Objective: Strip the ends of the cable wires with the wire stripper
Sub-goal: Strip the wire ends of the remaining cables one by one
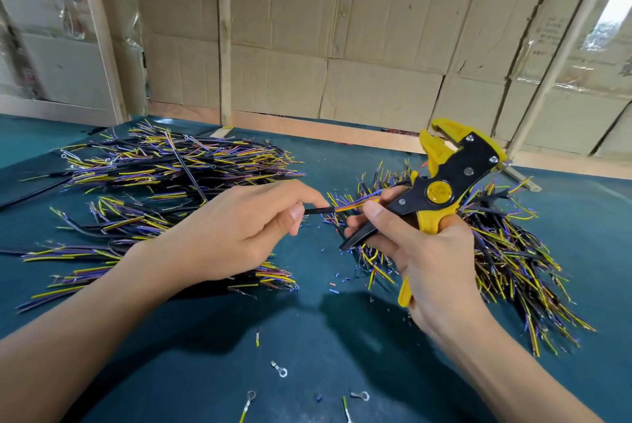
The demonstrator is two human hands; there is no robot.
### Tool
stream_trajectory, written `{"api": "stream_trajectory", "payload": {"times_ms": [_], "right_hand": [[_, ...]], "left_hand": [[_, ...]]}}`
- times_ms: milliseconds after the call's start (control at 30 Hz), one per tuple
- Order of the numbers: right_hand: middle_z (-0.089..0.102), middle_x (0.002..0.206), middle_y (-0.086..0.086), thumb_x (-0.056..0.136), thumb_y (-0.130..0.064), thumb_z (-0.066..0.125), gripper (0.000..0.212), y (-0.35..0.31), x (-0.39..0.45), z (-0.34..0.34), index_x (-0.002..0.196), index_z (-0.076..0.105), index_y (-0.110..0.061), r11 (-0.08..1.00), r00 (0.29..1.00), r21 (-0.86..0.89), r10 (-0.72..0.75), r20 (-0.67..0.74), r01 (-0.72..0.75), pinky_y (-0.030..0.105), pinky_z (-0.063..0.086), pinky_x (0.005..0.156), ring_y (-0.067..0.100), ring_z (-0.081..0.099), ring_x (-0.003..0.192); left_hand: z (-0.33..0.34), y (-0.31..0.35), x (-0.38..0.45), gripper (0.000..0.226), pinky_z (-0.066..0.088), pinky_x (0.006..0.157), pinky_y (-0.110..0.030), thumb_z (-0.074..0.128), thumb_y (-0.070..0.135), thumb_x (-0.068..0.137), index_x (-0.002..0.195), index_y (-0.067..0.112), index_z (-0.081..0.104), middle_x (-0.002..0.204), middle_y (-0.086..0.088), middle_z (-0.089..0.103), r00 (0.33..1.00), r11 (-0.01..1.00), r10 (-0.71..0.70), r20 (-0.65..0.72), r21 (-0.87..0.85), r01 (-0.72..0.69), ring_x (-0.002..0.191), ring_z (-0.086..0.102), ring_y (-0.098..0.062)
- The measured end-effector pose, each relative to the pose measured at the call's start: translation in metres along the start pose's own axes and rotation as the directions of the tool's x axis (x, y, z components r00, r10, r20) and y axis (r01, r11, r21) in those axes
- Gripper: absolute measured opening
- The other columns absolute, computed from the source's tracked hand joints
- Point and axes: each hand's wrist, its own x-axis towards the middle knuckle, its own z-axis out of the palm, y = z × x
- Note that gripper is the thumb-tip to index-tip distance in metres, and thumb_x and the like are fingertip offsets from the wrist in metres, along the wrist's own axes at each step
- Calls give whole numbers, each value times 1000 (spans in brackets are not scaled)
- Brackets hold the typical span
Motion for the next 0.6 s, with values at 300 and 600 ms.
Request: {"api": "stream_trajectory", "payload": {"times_ms": [300,600], "right_hand": [[73,80,16,81,-1,76,10,6,-4,2,88,70,-4,997,998,-74,-7,59,11,56,61,79,40,73,74],[70,81,14,81,4,75,14,6,-8,6,88,68,-6,998,996,-54,23,91,-18,52,62,77,37,72,71]], "left_hand": [[14,18,9,17,49,70,-33,59,31,98,109,23,68,86,17,65,984,993,-57,-169,-110,39,76,60,-9],[17,29,13,8,46,56,-39,61,38,90,94,34,66,83,8,69,936,875,-266,-230,-465,134,61,56,-30]]}}
